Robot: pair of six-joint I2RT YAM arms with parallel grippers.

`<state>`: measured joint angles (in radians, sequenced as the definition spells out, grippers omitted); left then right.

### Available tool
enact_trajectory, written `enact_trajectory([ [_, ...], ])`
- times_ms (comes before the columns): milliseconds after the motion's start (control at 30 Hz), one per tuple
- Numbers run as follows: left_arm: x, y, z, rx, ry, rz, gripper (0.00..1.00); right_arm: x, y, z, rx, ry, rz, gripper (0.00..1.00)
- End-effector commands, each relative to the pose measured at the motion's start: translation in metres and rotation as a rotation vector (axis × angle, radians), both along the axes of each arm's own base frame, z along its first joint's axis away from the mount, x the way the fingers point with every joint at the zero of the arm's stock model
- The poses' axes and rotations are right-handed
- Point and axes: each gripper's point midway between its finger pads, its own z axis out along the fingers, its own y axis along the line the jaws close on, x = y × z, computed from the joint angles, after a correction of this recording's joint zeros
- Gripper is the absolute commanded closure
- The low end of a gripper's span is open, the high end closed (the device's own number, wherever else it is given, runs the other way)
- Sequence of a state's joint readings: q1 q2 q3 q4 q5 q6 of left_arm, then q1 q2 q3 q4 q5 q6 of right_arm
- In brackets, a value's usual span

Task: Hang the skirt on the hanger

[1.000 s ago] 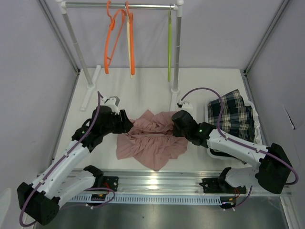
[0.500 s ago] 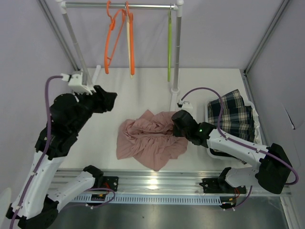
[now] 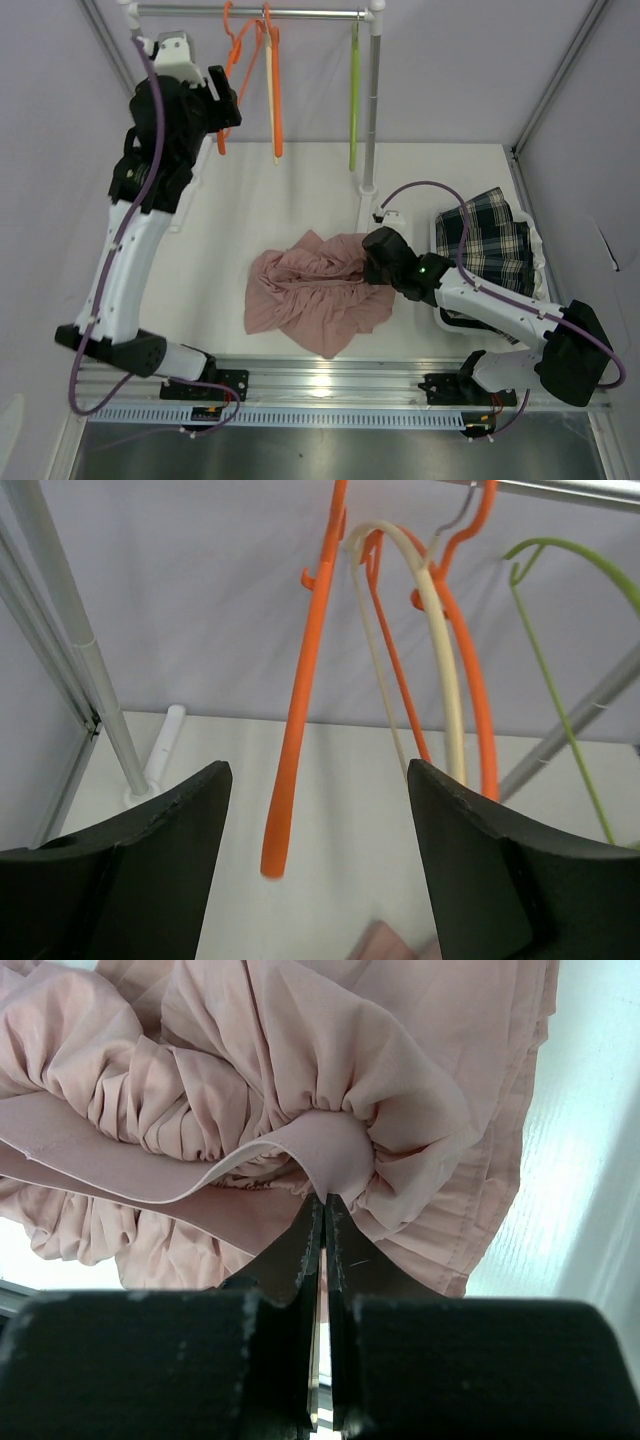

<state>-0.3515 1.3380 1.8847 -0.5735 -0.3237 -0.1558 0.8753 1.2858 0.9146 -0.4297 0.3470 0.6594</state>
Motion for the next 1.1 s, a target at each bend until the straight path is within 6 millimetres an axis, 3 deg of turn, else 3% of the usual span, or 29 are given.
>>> enact_trajectory([
  [0, 0.032, 0.006, -0.008, 0.053, 0.047, -0.014, 0.23, 0.010, 0.009, 0.022, 0.028, -0.037, 0.021, 1.00],
  [100, 0.054, 0.005, -0.004, 0.052, 0.037, -0.054, 0.22, 0.009, 0.010, 0.026, 0.034, -0.042, 0.033, 1.00],
  [267, 0.084, 0.000, -0.013, 0.048, 0.053, -0.122, 0.22, 0.008, 0.013, 0.022, 0.038, -0.030, 0.051, 1.00],
  [533, 0.101, -0.003, -0.027, 0.052, 0.069, -0.142, 0.24, 0.008, 0.017, 0.016, 0.037, -0.019, 0.068, 1.00],
  [833, 0.108, -0.010, -0.031, 0.040, 0.055, -0.170, 0.38, 0.009, 0.018, 0.015, 0.038, -0.018, 0.069, 1.00],
  [1067, 0.107, -0.008, -0.028, 0.044, 0.047, -0.161, 0.60, 0.009, 0.019, 0.014, 0.038, -0.017, 0.073, 1.00],
])
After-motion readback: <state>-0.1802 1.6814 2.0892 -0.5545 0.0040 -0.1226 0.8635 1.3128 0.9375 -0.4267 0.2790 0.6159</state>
